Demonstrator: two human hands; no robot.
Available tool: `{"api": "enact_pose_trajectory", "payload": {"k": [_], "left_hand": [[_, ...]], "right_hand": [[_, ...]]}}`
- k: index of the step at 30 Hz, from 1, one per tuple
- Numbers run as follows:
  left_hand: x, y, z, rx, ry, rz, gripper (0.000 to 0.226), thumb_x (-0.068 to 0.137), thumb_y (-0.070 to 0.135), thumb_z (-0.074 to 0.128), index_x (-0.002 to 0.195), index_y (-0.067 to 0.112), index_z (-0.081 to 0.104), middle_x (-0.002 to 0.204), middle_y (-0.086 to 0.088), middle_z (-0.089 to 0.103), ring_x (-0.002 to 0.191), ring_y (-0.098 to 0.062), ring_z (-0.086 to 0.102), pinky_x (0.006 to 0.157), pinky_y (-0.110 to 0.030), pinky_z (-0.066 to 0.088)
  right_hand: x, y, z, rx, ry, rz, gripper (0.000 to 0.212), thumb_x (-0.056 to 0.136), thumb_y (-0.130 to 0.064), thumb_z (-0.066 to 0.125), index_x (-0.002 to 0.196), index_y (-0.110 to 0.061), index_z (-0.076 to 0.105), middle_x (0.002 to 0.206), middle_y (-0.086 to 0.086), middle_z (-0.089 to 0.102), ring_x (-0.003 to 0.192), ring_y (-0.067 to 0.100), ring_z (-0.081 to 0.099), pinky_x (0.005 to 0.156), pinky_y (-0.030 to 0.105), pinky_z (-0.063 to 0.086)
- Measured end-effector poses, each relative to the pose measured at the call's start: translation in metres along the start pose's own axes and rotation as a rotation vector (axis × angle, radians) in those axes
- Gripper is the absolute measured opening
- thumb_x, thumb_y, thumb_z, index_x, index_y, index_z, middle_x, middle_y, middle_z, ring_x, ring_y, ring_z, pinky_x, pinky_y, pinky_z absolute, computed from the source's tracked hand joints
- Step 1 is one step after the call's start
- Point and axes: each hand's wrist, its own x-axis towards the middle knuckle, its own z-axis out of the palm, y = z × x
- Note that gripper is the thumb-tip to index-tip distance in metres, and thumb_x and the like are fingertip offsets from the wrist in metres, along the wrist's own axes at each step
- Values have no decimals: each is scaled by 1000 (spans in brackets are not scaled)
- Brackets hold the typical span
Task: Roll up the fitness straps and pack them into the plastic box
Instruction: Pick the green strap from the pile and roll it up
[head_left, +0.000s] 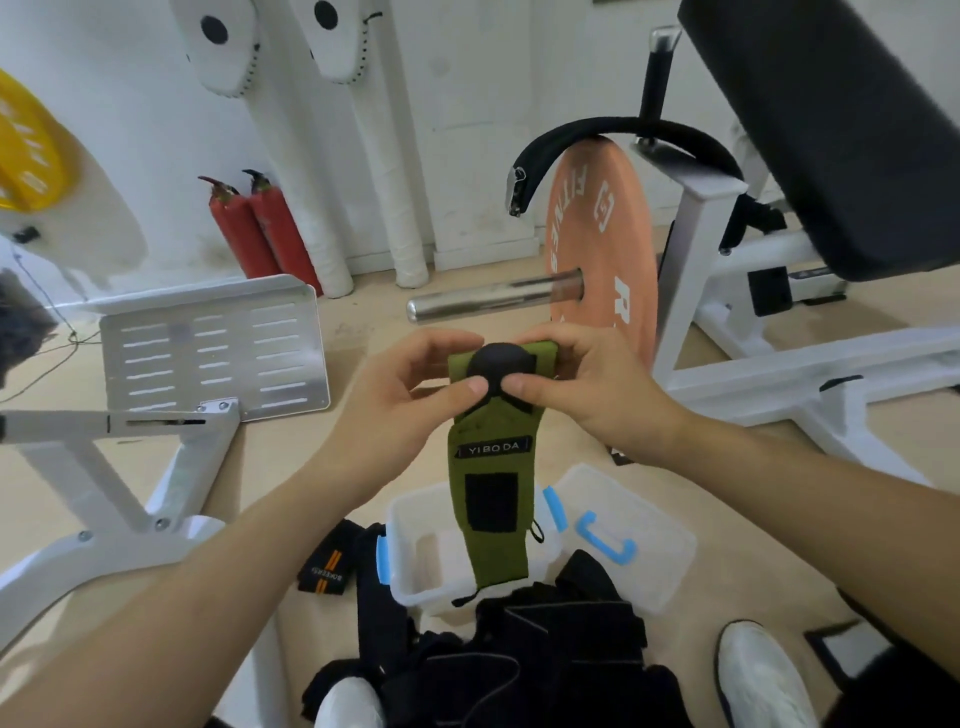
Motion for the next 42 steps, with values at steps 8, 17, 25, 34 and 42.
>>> {"api": "enact_pose_trajectory", "payload": {"k": [8,17,25,34,42], "left_hand": [[-3,2,6,-23,88,94,32,94,7,70,118,26,61,100,-8,73,89,-25,71,76,-39,61],[-1,11,9,-319,152,-163,23,93,6,68,114,16,66,101,-20,75,89,-29,74,77,-36,57],[-4,9,1,-8,64,11,47,80,44,78,124,36,65,116,1,72,110,-19,68,93,-44,58],[-4,9,-3,323,-75,392,47,83,4,81,125,18,66,132,1,61,128,-25,56,96,-48,55],[-1,8,-6,103,88,112,37,85,21,80,117,34,68,106,10,72,104,-19,69,88,-45,61]], "right_hand": [[-3,-7,0,-103,46,62,49,86,-15,79,130,-22,57,120,1,67,101,17,68,85,35,61],[-7,0,4,-535,-71,-209,63,74,-20,88,130,-27,60,138,-3,46,125,11,49,102,22,47],[-4,-2,-1,-266,14,-165,52,79,-7,83,127,-21,65,116,-6,66,110,17,62,84,40,57],[-5,-15,1,108,-62,75,46,80,-19,77,124,-18,65,110,12,72,107,28,69,92,39,59],[-9,-16,1,-140,-69,82,78,81,-21,85,145,-36,42,133,-10,53,114,13,62,91,41,59]]}}
